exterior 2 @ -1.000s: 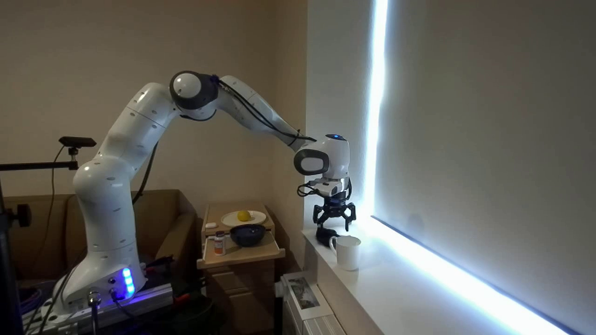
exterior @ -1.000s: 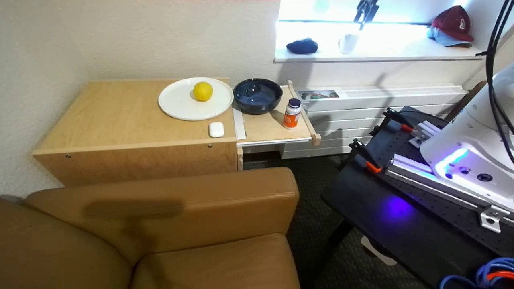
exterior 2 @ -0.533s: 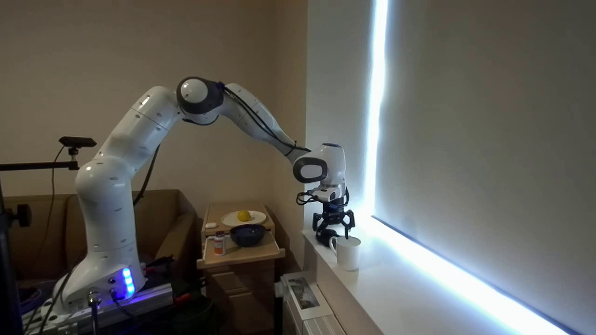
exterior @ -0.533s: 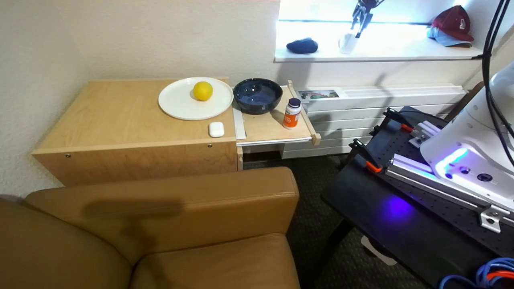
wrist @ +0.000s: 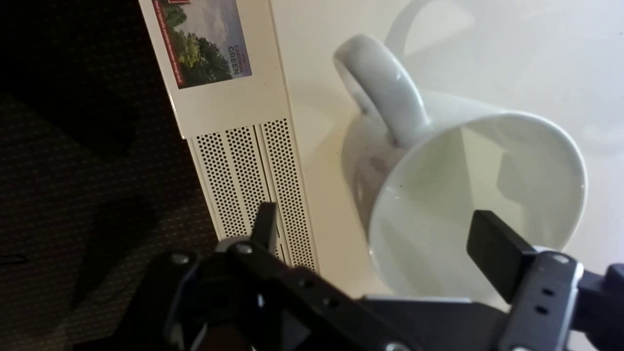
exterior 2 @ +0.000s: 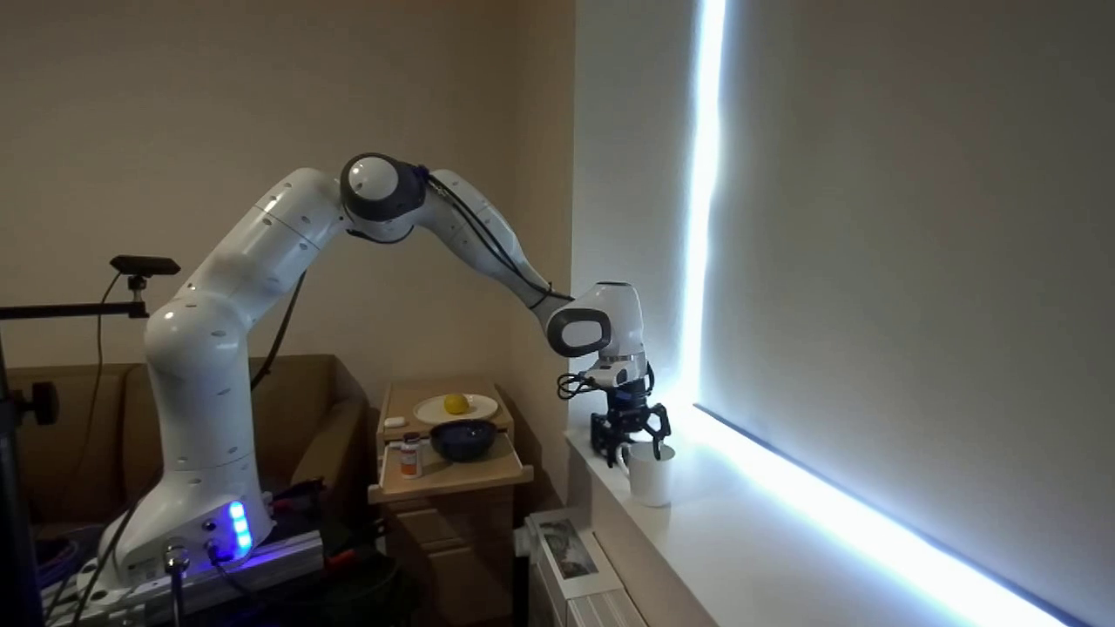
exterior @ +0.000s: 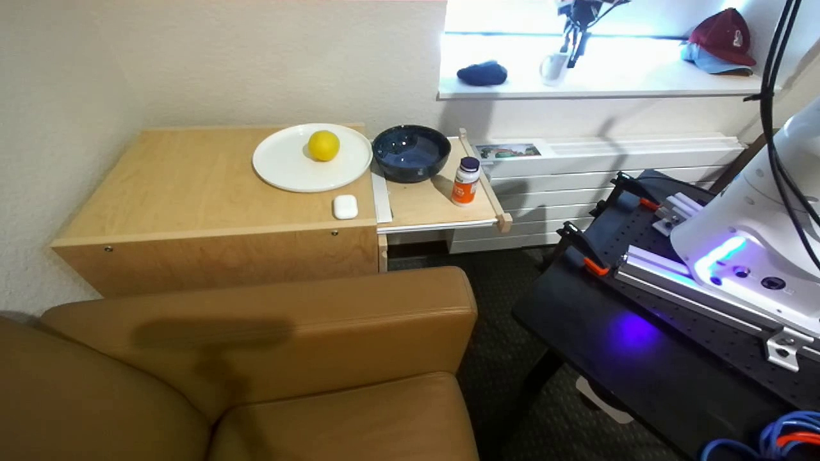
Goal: Remove the white mug from the black bowl and place it on the window sill, remove the white mug from the window sill and put it in the black bowl
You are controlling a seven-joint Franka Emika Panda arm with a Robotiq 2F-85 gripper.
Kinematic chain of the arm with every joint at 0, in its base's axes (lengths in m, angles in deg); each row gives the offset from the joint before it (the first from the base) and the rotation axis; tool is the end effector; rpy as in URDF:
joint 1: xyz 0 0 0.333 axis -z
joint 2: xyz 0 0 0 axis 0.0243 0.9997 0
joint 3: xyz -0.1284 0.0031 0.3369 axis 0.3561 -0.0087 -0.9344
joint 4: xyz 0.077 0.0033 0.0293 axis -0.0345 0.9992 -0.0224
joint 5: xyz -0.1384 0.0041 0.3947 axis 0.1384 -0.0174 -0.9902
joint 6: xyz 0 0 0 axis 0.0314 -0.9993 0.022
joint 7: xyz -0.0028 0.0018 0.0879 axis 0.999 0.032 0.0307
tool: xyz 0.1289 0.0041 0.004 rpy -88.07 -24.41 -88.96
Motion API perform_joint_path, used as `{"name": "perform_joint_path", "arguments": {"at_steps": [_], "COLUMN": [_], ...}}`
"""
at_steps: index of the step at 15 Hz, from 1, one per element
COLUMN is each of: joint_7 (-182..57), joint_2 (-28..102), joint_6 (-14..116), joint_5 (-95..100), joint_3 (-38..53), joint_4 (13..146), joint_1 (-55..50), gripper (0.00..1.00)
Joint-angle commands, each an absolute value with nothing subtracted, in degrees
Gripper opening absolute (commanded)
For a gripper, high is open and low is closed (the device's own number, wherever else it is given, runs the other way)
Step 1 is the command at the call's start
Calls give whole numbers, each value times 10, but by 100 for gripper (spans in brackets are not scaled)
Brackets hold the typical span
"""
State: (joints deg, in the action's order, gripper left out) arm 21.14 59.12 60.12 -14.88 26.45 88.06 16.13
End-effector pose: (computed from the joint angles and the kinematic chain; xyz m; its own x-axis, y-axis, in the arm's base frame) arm 0.5694 -0.4446 0.2187 -0.6997 -0.7111 0.0696 -0.7122 0.6863 -0.1475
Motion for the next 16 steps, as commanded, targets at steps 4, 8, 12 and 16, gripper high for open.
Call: {"name": "perform_joint_path", "arguments": {"at_steps": [4,8,12,16], "joint_7": [215,215,220,226], "joint_2": [595,594,595,596], "joint_6": [590,591,589,592], "joint_5": [-150,-149,-147,-143], "joint_3": [251,251,254,261], "joint_4": [873,872,871,872], "joint_1": [170,170,167,168], "gripper": [74,46,16,0]}}
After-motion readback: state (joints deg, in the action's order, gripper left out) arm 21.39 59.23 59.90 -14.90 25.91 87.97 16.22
